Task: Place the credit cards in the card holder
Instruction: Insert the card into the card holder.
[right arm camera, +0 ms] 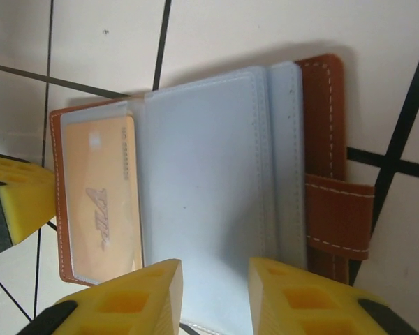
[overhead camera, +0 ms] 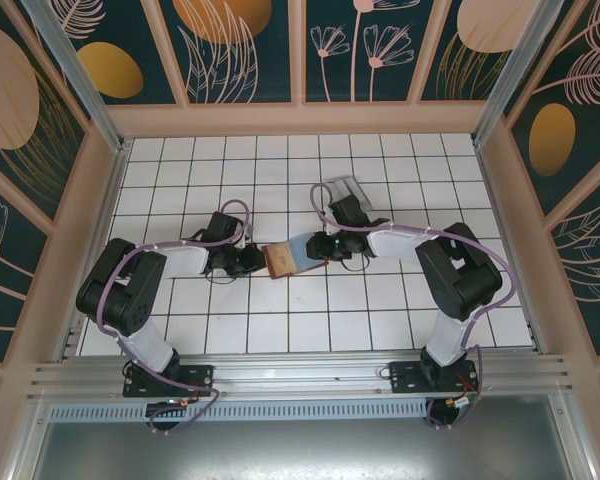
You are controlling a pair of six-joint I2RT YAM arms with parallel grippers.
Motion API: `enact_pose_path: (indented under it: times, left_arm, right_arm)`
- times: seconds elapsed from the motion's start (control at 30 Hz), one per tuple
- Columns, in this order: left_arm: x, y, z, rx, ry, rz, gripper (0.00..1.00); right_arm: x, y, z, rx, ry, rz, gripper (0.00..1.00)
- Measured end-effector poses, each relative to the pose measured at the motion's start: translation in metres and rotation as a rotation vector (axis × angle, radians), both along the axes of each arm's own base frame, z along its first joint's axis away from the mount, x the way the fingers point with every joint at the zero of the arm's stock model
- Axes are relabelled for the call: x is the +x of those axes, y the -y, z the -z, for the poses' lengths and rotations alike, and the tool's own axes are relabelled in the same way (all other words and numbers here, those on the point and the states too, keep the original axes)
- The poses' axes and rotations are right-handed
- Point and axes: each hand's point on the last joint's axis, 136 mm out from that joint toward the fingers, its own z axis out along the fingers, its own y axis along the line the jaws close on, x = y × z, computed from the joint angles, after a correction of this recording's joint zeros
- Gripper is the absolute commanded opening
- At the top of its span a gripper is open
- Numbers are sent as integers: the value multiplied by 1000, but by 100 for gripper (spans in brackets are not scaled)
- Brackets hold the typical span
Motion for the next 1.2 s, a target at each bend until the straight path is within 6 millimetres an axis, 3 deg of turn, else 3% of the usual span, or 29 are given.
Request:
enact_pose_path:
  times: [0.1, 0.3, 0.57, 0.77, 1.0, 1.1, 1.2]
  left_arm:
    - [0, 0, 0, -1, 1, -1, 14]
    - [1, 0, 0, -3, 3, 0, 14]
    - [1, 1, 0, -4, 3, 0, 15]
    - [1, 1, 0, -3, 5, 0, 16]
    - [1, 1, -1, -3, 6, 1, 16]
    - [2, 1, -1, -4, 6, 1, 16]
    - [2, 1, -1, -4, 6, 1, 16]
  right_arm:
    - [-5, -5, 4, 4, -15, -18, 30]
    - [-5, -10, 4, 22, -14, -22, 44]
    - [-7, -22, 5, 90, -33, -57, 40]
    - [-11, -45, -8, 215, -48, -99, 38]
    - [-18, -71, -40, 398, -41, -173, 37]
    - [-20, -70, -44, 408, -30, -177, 42]
    - [-17, -54, -50, 371, 4, -126, 48]
